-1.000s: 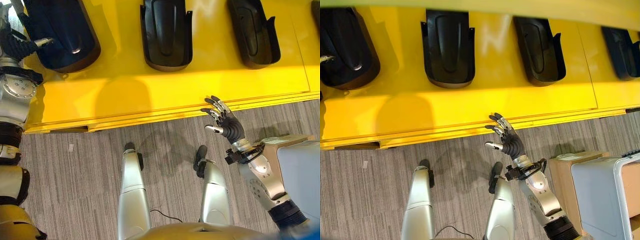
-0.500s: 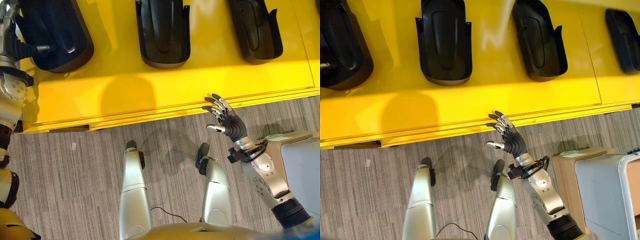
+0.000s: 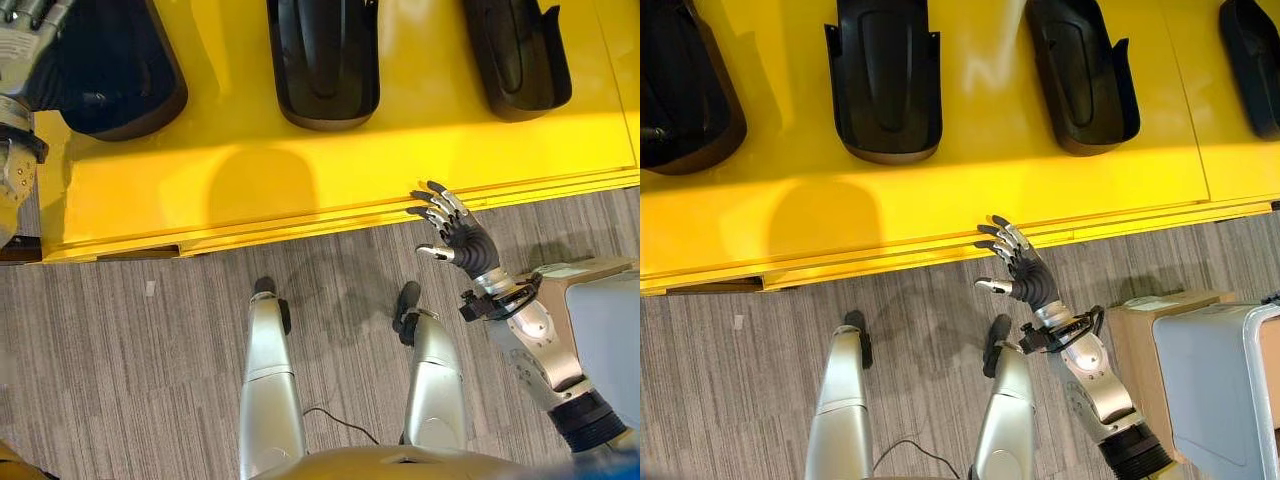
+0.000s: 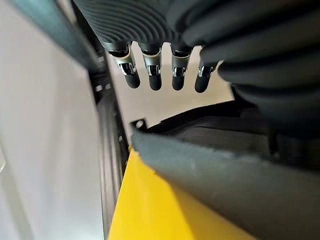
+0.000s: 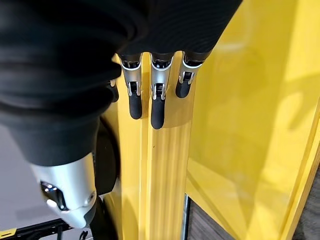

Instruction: Move parts from the plastic box to the shelf.

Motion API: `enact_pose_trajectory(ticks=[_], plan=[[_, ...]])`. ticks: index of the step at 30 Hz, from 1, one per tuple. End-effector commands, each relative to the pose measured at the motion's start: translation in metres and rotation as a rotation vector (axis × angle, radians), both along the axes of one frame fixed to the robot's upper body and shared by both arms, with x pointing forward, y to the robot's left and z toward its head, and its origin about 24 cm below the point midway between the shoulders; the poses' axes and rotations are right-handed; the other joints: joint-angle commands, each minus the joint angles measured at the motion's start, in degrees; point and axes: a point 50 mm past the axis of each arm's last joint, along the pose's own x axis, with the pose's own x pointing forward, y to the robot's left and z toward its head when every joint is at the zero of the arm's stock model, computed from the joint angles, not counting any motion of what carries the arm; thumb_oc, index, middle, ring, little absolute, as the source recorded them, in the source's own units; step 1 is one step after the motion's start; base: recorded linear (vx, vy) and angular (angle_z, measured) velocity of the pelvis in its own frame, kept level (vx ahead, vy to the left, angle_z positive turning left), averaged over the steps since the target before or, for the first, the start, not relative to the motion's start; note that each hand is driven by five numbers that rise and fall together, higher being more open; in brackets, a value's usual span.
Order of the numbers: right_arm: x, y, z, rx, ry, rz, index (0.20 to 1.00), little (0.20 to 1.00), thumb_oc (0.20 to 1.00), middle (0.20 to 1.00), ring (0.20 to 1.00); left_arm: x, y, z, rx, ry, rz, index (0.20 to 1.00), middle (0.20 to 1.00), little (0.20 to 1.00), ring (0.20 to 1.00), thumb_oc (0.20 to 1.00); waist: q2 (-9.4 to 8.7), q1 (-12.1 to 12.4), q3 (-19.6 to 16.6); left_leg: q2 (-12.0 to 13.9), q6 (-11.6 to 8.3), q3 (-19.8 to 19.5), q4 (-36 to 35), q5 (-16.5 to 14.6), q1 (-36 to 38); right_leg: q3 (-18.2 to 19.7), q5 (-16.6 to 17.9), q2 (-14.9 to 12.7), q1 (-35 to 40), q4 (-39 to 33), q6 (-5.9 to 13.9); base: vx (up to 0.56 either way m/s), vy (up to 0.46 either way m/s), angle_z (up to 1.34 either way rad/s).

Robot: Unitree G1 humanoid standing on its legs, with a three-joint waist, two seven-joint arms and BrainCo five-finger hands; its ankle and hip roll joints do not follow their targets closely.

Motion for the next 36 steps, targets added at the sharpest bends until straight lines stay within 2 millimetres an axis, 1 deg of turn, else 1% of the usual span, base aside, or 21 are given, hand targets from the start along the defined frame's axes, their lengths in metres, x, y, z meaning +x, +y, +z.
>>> enact_pose_trajectory(ticks=[1,2,12,15,29,31,32,34,36], plan=[[-0.007,-0.018,0.004,-0.051,-0.032,-0.050,1.000,1.000,1.000,1.000,1.000,-0.023,0.017,0.029,0.179,-0.037,0.125,1.000,1.000,1.000,1.000,1.000,0.93,1.47,-1.94,-2.55,4.80,2.57,-4.11,-1.11,2.81,1.18,-4.01,-0.63,-2.32,6.74,-0.42,0.00,0.000,0.00],[-0.007,-0.019,0.004,-0.052,-0.033,-0.057,1.000,1.000,1.000,1.000,1.000,-0.023,0.013,0.031,0.220,-0.031,0.117,1.000,1.000,1.000,1.000,1.000,1.00,1.58,-1.98,-2.60,4.80,2.53,-4.15,-1.07,2.74,1.27,-4.03,-0.64,-2.40,6.78,-0.42,0.00,0.000,0.00],[-0.009,-0.025,0.005,-0.063,-0.036,-0.075,1.000,1.000,1.000,1.000,1.000,-0.029,0.000,0.036,0.385,-0.018,0.092,1.000,1.000,1.000,1.000,1.000,1.38,1.96,-2.06,-2.62,4.84,2.69,-3.88,-1.26,2.47,1.74,-4.12,-0.55,-2.85,7.08,-0.51,0.00,0.000,0.00],[-0.009,-0.028,0.005,-0.067,-0.038,-0.084,1.000,1.000,1.000,1.000,1.000,-0.032,-0.001,0.035,0.454,0.011,0.100,1.000,1.000,1.000,1.000,1.000,1.67,2.03,-2.12,-2.59,4.84,2.73,-3.66,-1.45,2.41,2.13,-4.21,-0.50,-3.07,7.30,-0.51,0.00,0.000,0.00],[-0.011,-0.030,0.009,-0.093,-0.053,-0.074,1.000,1.000,1.000,1.000,1.000,-0.038,-0.010,0.037,0.658,0.112,0.094,1.000,1.000,1.000,1.000,1.000,2.89,1.88,-2.04,-2.71,4.89,3.03,-3.18,-1.56,2.08,2.84,-4.29,-0.53,-3.44,7.62,-0.39,0.00,0.001,0.00],[-0.010,-0.031,0.010,-0.099,-0.056,-0.071,1.000,1.000,1.000,1.000,1.000,-0.039,-0.012,0.036,0.694,0.132,0.084,1.000,1.000,1.000,1.000,1.000,3.23,1.80,-1.94,-2.72,4.88,3.09,-3.13,-1.55,2.07,2.97,-4.42,-0.55,-3.49,7.73,-0.40,0.00,0.000,0.00],[-0.010,-0.030,0.010,-0.100,-0.056,-0.067,1.000,1.000,1.000,1.000,1.000,-0.038,-0.010,0.034,0.695,0.140,0.091,1.000,1.000,1.000,1.000,1.000,3.29,1.72,-1.86,-2.69,4.88,3.12,-3.06,-1.55,2.04,3.01,-4.43,-0.57,-3.50,7.77,-0.43,0.00,0.000,0.00],[-0.010,-0.030,0.012,-0.106,-0.064,-0.060,1.000,1.000,1.000,1.000,1.000,-0.036,-0.003,0.024,0.705,0.191,0.111,1.000,1.000,1.000,1.000,1.000,3.59,1.47,-1.68,-2.67,4.91,3.23,-2.84,-1.51,1.98,3.27,-4.35,-0.56,-3.61,7.93,-0.43,0.00,0.000,0.00],[-0.010,-0.030,0.013,-0.109,-0.067,-0.062,1.000,1.000,1.000,1.000,1.000,-0.033,-0.002,0.016,0.717,0.228,0.106,1.000,1.000,1.000,1.000,1.000,3.69,1.47,-1.54,-2.62,4.92,3.18,-2.71,-1.53,1.95,3.40,-4.31,-0.58,-3.72,8.12,-0.43,0.00,0.000,0.00]])
